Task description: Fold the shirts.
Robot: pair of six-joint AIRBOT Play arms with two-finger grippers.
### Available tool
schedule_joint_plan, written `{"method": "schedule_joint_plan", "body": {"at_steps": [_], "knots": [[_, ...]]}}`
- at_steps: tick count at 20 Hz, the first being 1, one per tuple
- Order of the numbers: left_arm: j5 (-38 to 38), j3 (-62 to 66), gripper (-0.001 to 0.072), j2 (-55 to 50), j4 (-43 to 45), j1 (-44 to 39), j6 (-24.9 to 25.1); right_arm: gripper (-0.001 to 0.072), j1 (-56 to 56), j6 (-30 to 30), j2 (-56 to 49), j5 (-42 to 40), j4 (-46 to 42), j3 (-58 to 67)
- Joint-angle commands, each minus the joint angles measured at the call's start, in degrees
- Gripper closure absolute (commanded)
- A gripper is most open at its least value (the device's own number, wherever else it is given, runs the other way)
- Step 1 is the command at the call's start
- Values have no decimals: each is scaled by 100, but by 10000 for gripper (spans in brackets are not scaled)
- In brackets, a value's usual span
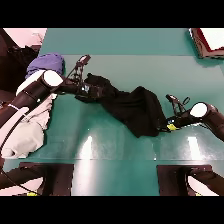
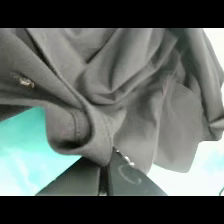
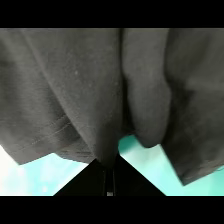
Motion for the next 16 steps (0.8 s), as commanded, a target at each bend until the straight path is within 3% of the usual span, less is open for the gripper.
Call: {"method": "schedule_joint_plan", "body": {"at_steps": [1,6,10,16], "knots": [[-699,669,680,203,411,358,-188,693,2,57,195,125,-566,387],[-1073,2376,680,1180,409,1451,-186,694,-1215,306,1373,542,-1233,2605],[-1104,3484,680,1768,219,1497,-181,694,-2050,170,1729,570,-1200,4266],[-1495,5213,680,2046,-118,1497,-203,694,-2175,129,1937,828,-1204,5786]]}}
